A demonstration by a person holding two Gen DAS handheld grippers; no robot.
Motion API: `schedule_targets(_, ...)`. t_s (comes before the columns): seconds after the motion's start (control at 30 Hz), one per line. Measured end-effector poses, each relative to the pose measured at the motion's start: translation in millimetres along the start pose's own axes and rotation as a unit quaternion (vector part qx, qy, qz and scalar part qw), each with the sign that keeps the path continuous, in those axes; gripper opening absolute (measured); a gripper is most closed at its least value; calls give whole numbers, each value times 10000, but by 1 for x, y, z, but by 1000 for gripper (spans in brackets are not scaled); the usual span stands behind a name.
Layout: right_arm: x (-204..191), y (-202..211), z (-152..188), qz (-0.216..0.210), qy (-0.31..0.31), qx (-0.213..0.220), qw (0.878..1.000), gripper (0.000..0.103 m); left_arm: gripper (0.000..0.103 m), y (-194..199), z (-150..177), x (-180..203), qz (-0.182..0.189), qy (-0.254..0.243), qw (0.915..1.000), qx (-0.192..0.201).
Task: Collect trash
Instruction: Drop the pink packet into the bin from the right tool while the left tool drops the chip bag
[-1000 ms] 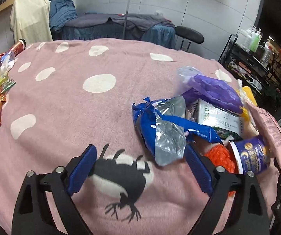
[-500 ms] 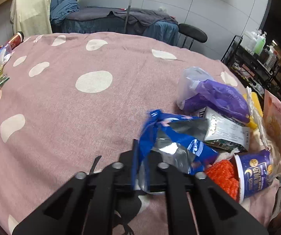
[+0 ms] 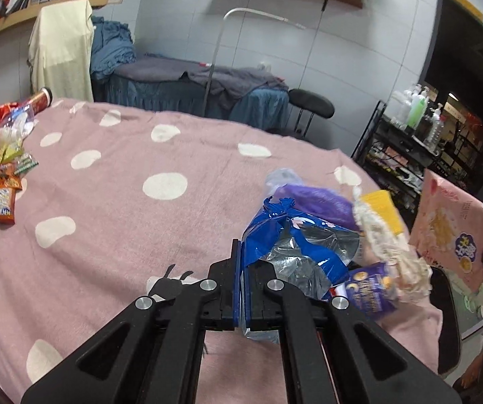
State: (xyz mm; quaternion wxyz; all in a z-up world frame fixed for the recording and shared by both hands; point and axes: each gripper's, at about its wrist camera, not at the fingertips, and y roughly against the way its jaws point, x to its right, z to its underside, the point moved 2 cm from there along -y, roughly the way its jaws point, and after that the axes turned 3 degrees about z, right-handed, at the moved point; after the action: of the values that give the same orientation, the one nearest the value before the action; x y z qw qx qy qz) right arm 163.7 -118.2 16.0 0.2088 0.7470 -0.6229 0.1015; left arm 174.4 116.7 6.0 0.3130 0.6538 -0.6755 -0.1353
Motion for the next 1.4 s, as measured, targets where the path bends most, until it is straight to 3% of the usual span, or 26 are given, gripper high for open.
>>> schedule_targets(0.23, 23, 24, -1, 145, -347, 88, 9993, 3, 2, 29, 0, 35, 356, -317, 9985, 283)
schedule_targets(0.5, 64, 45, 16, 606, -739, -49, 9954, 3, 2, 31, 11, 90, 971, -712, 9925, 213)
schedule_targets(0.63, 97, 51, 36, 907, -1051, -335, 9898, 3, 2, 23, 19, 120, 1274, -910, 9876, 83)
schedule_targets(0.8, 144, 44, 81, 1089, -1853, -1002, 9715, 3, 2, 13, 32, 158, 1605, -1169, 9801, -75)
schedule_targets(1.0, 179, 19, 149, 1095, -2658, -2008, 9365, 3, 2, -2, 47, 194, 1856, -1419, 9717, -336)
schedule_targets(1.13, 182, 6, 181, 1019, -2860, -2463, 9204, 3, 2, -10, 57, 213, 1954, -1544, 9672, -491)
schedule_targets(1.33, 175, -12, 216, 866, -2941, -2934, 9055, 4, 2, -23, 71, 234, 2075, -1727, 9601, -730)
schedule_targets(1.4, 174, -14, 221, 889, -2928, -3001, 9035, 11, 2, -27, 76, 240, 2099, -1798, 9577, -804)
